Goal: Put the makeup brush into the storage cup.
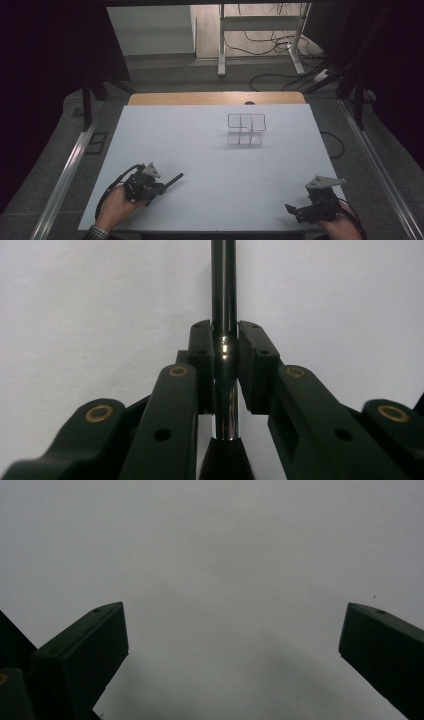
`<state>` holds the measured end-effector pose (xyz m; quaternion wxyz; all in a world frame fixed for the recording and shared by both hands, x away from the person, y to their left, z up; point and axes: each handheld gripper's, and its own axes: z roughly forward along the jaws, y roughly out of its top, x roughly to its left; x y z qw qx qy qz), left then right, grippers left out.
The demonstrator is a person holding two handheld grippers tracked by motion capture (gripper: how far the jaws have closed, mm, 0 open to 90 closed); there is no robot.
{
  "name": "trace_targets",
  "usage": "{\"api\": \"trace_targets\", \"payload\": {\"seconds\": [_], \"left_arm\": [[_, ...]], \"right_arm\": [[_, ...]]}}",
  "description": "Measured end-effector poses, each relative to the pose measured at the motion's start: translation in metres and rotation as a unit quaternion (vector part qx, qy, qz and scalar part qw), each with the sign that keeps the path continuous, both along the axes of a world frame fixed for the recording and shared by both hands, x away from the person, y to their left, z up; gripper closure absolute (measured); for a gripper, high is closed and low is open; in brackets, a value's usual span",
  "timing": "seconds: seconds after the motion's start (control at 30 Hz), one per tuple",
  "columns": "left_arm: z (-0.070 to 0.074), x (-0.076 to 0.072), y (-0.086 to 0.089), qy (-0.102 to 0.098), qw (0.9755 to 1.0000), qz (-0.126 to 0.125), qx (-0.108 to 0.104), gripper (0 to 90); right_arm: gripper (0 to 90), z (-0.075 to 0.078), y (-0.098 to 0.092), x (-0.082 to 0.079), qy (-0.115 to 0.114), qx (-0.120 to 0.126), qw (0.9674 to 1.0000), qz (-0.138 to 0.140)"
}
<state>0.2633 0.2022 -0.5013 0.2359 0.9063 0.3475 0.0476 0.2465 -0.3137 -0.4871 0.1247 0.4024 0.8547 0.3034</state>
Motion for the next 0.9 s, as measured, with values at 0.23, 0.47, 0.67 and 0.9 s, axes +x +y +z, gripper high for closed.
{"api": "trace_targets", "payload": {"seconds": [0.23,0.47,0.67,0.9], "left_arm": [[0.006,-0.004,-0.003,-0.012,0.9998,-0.005,-0.015,77.8],[0.012,-0.007,-0.008,-0.020,0.9994,-0.012,-0.026,77.8],[0.015,-0.008,-0.010,-0.025,0.9988,-0.013,-0.040,77.8],[0.016,-0.008,-0.012,-0.027,0.9985,-0.015,-0.046,77.8]], "right_arm": [[0.0,0.001,-0.001,0.000,-0.001,0.001,1.0000,-0.009],[0.0,0.002,-0.001,0.000,-0.005,-0.002,0.9999,-0.013],[0.0,0.003,-0.001,-0.001,-0.005,-0.003,0.9999,-0.016],[0.0,0.005,-0.001,-0.001,-0.017,0.003,0.9997,-0.015]]}}
